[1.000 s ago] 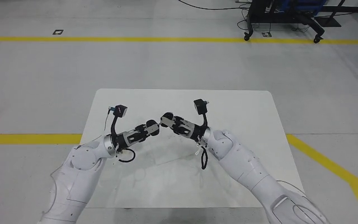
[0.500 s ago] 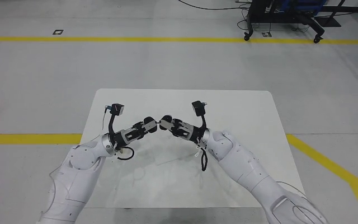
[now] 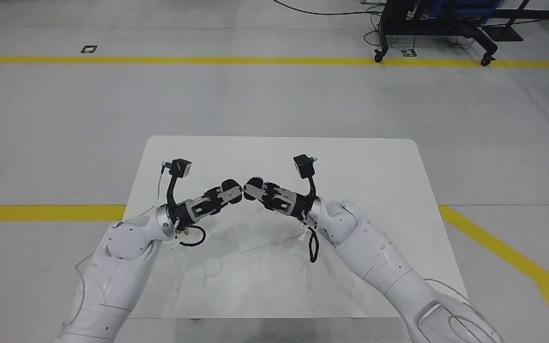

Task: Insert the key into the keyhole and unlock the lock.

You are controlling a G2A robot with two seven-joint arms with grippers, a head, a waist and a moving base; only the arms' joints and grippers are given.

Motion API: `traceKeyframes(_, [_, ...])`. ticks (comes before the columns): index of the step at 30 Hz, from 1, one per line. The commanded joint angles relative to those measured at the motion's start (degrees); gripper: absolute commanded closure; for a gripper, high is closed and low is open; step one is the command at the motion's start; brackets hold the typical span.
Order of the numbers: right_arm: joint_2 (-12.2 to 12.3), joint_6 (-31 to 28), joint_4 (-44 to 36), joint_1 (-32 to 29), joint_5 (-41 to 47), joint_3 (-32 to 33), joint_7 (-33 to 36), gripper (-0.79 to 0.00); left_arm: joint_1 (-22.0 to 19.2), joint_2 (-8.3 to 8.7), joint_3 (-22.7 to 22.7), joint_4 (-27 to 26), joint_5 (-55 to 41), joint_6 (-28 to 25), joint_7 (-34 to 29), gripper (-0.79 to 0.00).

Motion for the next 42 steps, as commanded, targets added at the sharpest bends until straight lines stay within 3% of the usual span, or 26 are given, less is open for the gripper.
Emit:
traceKeyframes(1, [0.0,0.0,0.0,0.0,0.1,0.0,0.2,0.0,0.0,0.05,0.1,0.0,0.0,0.1,0.1,-0.145])
traceKeyframes(3, [-0.1,0.0,0.1,0.0,0.3,0.0,0.4,0.0,0.0,0.11,0.1,0.0,0.0,0.1,0.0,-0.015])
traceKeyframes(4, [-0.1,0.0,0.1,0.0,0.4,0.0,0.5,0.0,0.0,0.14,0.1,0.0,0.0,0.1,0.0,0.0])
traceKeyframes(11, [-0.2,0.0,0.1,0.1,0.7,-0.2,1.3,0.0,0.0,0.31,0.4,-0.1,0.2,0.1,0.4,0.0])
traceKeyframes(12, [-0.2,0.0,0.1,0.0,0.8,-0.1,1.2,-0.228,0.0,0.33,0.4,-0.1,0.3,0.1,0.5,0.0])
traceKeyframes(13, [-0.3,0.0,0.0,0.0,0.9,0.0,1.0,-0.785,0.0,0.36,0.4,-0.1,0.4,0.0,0.6,0.0])
traceKeyframes(21, [-0.3,0.0,-0.1,-0.1,1.2,0.0,1.1,-0.785,0.1,0.52,0.2,-0.2,0.4,-0.5,2.3,0.0])
traceKeyframes(25, [-0.3,0.0,-0.1,-0.1,1.2,0.0,1.1,-0.785,0.1,0.65,-0.6,0.1,-4.7,0.3,1.9,0.0])
traceKeyframes(42, [-0.3,0.0,-0.1,-0.1,1.2,0.0,1.1,-0.785,0.1,0.65,-0.6,0.1,-4.7,0.3,1.9,0.0])
